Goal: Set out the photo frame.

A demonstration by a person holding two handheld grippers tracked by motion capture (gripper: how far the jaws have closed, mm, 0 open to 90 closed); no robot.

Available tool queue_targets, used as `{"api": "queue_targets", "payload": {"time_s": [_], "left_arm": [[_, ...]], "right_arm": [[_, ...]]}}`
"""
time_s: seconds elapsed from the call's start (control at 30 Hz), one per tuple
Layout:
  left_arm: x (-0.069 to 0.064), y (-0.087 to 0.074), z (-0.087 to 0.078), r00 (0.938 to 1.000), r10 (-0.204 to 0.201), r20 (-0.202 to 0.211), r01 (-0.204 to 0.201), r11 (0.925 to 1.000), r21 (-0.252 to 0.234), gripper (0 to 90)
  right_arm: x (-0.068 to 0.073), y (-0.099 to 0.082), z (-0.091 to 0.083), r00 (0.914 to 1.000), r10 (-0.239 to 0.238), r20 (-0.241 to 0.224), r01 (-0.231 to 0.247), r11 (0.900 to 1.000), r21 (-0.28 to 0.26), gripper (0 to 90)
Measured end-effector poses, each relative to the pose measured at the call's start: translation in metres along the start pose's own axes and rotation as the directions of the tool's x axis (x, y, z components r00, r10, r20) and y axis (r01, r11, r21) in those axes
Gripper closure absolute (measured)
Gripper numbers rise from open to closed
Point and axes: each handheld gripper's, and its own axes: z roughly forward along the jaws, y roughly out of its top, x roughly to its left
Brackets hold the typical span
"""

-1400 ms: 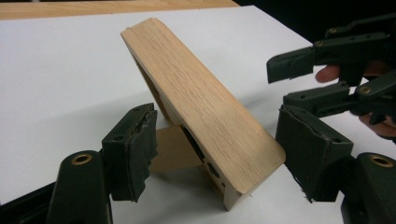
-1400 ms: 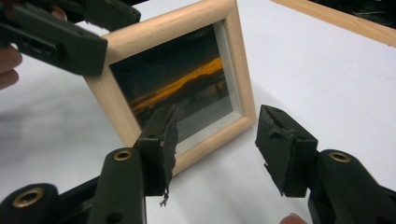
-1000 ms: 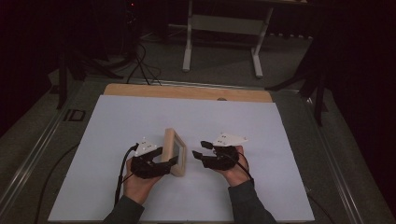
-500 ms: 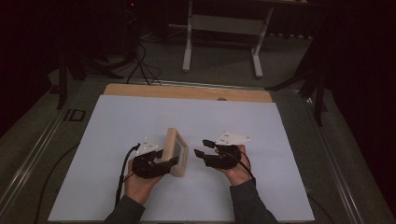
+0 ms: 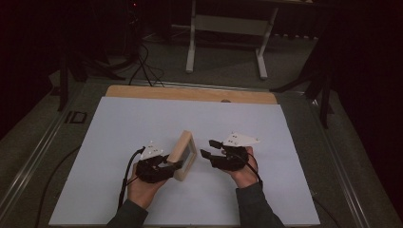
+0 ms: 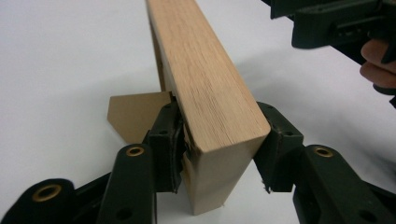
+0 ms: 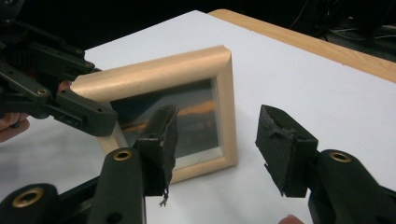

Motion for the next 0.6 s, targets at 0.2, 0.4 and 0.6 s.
{"api": "queue_targets", "payload": {"time_s": [0.2, 0.4, 0.6], "left_arm": [[-0.005, 0.0, 0.0, 0.9988, 0.045, -0.02, -0.045, 0.999, 0.001, 59.8], [-0.007, -0.001, 0.0, 0.9968, 0.074, -0.03, -0.074, 0.9972, 0.001, 60.3], [-0.012, -0.001, 0.001, 0.9925, 0.12, -0.024, -0.12, 0.9927, 0.006, 60.3]], "right_arm": [[-0.003, 0.002, -0.007, 0.9999, 0.0, 0.015, 0.0, 0.9996, -0.029, 52.2], [-0.004, 0.003, -0.011, 0.9996, 0.0, 0.028, 0.001, 0.9988, -0.049, 58.2], [-0.004, 0.004, -0.013, 0.9993, -0.004, 0.038, 0.006, 0.9983, -0.058, 62.4]]}}
